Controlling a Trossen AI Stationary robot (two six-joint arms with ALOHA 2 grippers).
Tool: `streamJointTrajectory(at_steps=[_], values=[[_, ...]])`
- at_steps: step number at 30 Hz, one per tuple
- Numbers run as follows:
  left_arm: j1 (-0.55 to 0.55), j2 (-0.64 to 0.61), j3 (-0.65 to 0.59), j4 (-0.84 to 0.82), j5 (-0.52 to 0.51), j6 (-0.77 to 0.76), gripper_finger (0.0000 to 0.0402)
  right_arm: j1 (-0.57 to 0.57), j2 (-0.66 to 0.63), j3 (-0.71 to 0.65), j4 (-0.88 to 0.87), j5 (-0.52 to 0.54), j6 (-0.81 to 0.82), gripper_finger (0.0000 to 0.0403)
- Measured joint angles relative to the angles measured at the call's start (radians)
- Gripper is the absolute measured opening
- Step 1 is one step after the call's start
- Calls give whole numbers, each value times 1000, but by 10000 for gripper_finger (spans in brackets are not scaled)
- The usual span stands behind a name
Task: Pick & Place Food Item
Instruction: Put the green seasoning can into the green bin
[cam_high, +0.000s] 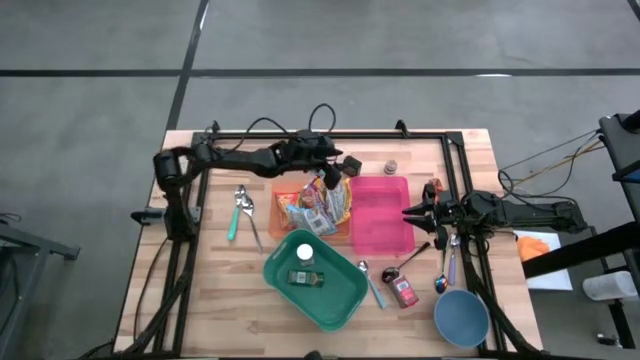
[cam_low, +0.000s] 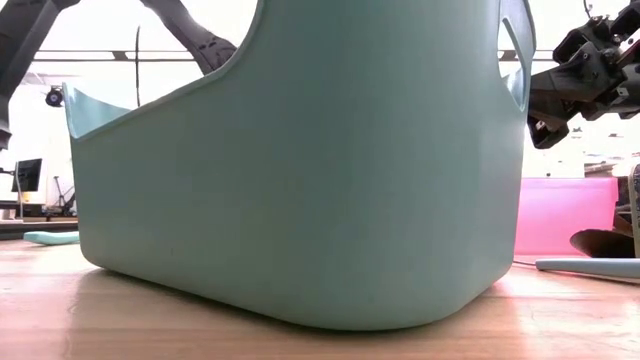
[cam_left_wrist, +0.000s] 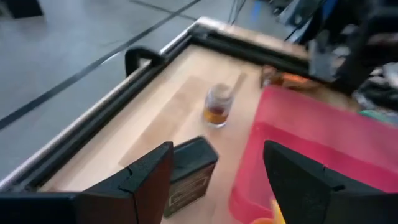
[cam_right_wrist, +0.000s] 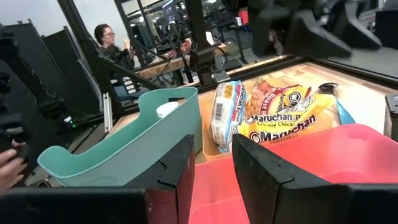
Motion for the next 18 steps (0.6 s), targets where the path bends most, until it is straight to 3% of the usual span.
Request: streamJointTrajectory(at_steps=[3, 9, 12, 18], values=[[35, -74, -54, 32, 73, 1, 268, 0, 0, 0, 0, 0, 0, 107], [151, -211, -338, 395, 322, -77, 297, 0, 0, 0, -1, 0, 0, 107], [177, -308, -463, 513, 334, -125, 308, 0, 0, 0, -1, 0, 0, 107], [205, -539, -595, 413, 330, -12, 315, 0, 0, 0, 0, 0, 0, 107]])
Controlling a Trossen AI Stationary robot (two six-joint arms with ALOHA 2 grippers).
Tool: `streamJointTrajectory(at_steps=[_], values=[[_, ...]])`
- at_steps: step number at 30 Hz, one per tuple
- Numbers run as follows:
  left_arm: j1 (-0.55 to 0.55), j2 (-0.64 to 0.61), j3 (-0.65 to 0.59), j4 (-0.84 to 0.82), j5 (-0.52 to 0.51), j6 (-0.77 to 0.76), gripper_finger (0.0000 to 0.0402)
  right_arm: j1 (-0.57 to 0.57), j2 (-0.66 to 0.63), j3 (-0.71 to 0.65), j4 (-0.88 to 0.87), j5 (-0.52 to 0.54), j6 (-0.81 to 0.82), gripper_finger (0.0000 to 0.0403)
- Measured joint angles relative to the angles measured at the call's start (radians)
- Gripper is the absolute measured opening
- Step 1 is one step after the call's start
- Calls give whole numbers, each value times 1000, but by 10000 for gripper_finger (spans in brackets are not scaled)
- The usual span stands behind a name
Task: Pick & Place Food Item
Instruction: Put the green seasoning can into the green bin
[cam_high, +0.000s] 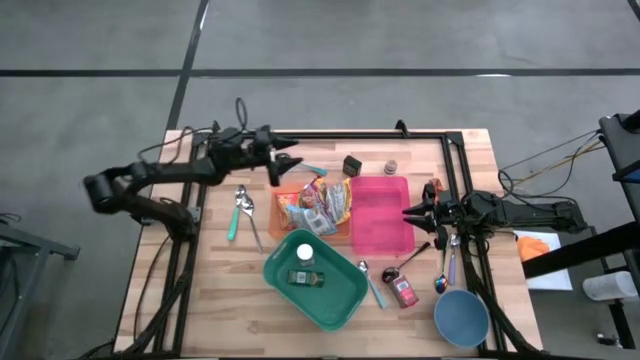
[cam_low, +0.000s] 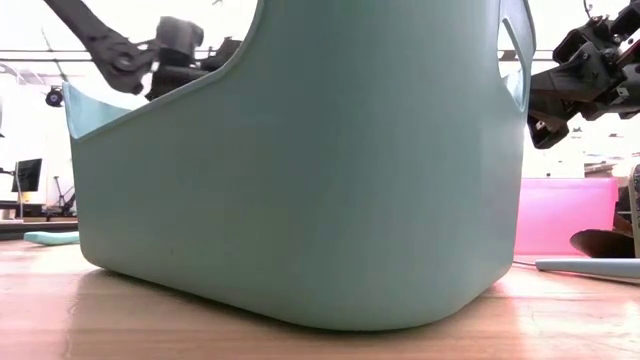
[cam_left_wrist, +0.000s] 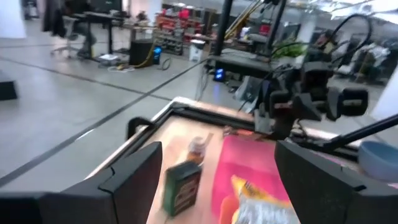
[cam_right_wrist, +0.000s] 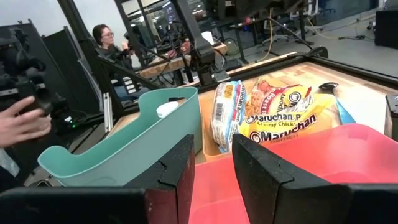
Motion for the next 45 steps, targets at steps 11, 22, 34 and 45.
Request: streamJointTrajectory(at_steps=[11, 22, 34, 45], values=[[42, -389, -260, -25, 2, -73, 315, 0, 0, 0, 0, 0, 0, 107], [42, -851, -451, -231, 81, -176, 315, 0, 0, 0, 0, 0, 0, 107], [42, -966, -452, -392, 129, -171, 315, 0, 0, 0, 0, 0, 0, 107], [42, -966, -452, -392, 128, -179, 315, 0, 0, 0, 0, 0, 0, 107]])
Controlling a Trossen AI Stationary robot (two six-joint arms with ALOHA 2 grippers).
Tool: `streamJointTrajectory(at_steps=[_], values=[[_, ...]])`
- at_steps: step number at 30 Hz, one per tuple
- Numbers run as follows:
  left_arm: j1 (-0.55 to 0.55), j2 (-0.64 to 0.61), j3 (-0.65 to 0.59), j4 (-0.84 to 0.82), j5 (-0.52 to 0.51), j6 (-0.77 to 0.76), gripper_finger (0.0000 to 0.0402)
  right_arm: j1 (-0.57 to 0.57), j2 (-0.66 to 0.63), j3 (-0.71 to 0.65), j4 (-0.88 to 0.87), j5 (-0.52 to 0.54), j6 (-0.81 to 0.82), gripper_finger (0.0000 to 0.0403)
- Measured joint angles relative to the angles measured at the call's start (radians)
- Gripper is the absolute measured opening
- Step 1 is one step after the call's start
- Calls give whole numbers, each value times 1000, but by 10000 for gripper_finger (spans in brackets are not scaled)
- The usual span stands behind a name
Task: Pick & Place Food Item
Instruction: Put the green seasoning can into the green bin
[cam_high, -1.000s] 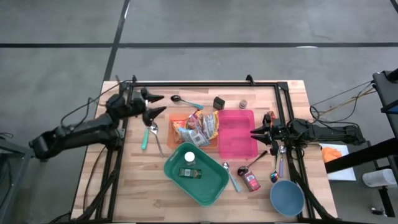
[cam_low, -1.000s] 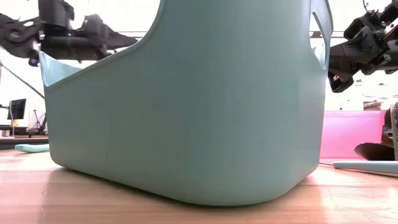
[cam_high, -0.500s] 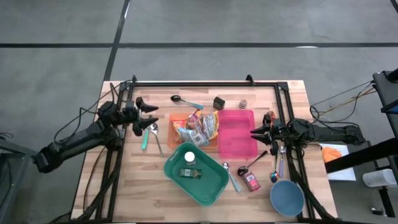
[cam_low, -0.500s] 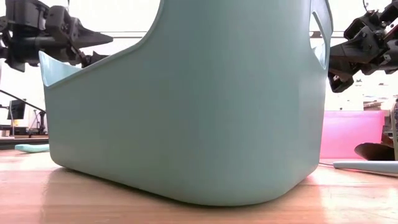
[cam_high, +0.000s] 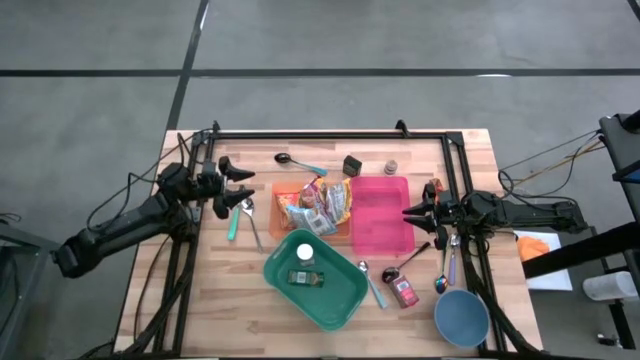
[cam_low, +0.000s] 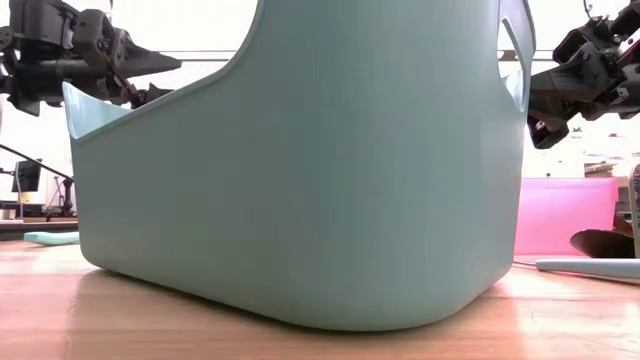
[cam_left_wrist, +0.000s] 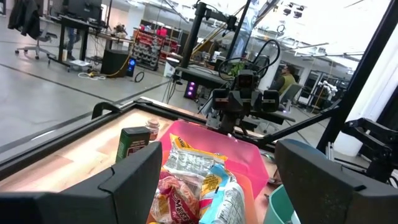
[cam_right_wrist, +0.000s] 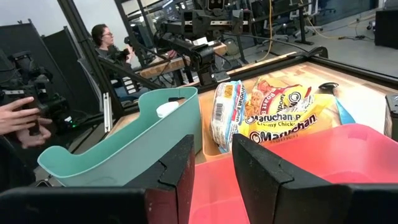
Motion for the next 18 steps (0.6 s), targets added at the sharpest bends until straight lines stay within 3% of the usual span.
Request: streamJointTrajectory(at_steps=[18], values=[[0, 0, 0, -171, 0, 0, 315, 0, 0, 0, 0, 0, 0, 107]])
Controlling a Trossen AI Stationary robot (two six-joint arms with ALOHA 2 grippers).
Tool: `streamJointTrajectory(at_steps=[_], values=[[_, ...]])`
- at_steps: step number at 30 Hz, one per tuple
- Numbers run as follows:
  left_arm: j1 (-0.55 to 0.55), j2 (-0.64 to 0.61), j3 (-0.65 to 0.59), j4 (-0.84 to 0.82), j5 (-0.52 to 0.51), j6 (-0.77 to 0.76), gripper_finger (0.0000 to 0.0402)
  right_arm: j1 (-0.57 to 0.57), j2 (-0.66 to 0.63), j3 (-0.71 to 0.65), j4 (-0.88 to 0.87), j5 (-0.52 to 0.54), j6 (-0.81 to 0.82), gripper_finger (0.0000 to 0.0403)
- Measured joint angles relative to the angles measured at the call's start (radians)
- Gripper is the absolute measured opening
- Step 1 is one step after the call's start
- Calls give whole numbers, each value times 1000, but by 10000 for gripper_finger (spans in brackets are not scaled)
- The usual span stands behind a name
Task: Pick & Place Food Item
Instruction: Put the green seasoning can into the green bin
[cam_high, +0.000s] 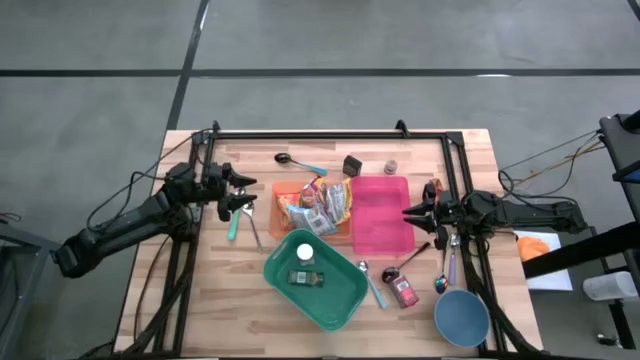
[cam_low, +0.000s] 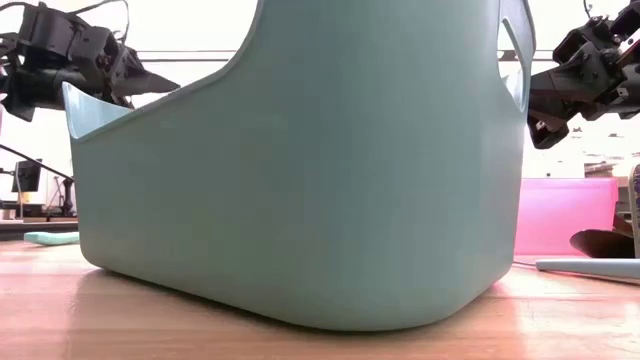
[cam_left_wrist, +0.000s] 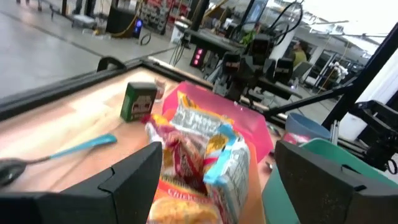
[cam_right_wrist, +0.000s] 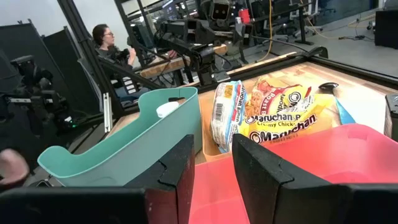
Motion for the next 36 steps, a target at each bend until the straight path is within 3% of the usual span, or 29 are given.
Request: streamJointTrajectory(at_steps=[13, 19, 28, 31, 36], values=[[0, 0, 0, -156, 0, 0, 315, 0, 0, 0, 38, -1, 10, 107], [0, 0, 0, -169, 0, 0, 315, 0, -2, 0, 140, -2, 124, 107], [0, 0, 0, -173, 0, 0, 315, -1, 30, 35, 185, 237, 45, 107], [0, 0, 0, -173, 0, 0, 315, -2, 85, 125, 41, 259, -43, 107], [0, 0, 0, -175, 0, 0, 315, -3, 273, 326, -131, 391, -73, 107]])
